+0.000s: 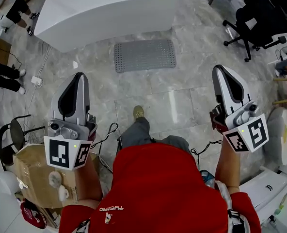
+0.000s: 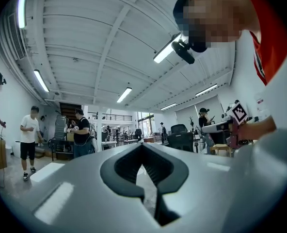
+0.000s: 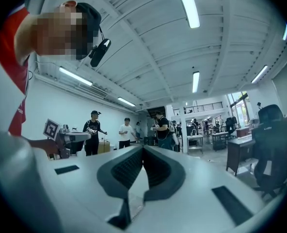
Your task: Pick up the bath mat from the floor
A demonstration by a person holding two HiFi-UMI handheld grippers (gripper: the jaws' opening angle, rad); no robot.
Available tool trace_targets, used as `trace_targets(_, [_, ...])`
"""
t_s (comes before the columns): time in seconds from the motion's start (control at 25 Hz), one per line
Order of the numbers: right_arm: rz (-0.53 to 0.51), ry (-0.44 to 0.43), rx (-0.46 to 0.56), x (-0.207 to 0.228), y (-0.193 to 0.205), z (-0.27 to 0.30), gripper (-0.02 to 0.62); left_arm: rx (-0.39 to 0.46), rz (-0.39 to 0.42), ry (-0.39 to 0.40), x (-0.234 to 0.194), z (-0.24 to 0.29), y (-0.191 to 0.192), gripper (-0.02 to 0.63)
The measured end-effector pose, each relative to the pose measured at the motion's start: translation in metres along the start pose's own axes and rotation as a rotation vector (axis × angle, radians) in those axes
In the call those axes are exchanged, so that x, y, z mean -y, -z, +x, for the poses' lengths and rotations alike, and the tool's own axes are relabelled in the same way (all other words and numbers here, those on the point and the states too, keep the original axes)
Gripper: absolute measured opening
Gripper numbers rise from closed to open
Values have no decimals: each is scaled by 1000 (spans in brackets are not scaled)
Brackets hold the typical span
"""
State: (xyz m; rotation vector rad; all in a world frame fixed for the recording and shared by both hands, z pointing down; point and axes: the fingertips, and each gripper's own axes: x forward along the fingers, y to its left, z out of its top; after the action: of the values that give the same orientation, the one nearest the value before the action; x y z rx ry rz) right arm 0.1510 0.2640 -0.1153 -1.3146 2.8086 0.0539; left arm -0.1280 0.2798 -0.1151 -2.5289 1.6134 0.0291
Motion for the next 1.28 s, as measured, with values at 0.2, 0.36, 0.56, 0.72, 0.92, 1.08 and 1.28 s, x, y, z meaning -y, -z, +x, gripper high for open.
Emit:
trace_targets(0.2, [0,32,-1,18,1,60,2,11,13,31,-51,46,2,5])
trace_targets(0.36, [8,63,-1,31,4,101,2,13,-1,50,-90,79,8,5])
trace_targets(0.56, [11,86,-22,37,11,135,2,13,-29,62,-123,105,18,5])
trace_targets(0.72, [8,97,-38,44,15,152,2,9,-55,59,-138,119,26,5])
trace_targets(0.92, [-14,90,-41,58,15,175,2,8,-63,48,-149,137,34,5])
trace_targets(1.08, [-28,77,-46,77,19,191,2,3,-55,26,-156,156,37,5])
trace_targets(1.28, [-26,72,-28,111,22,210,2,3,-37,1,-161,188,40,5])
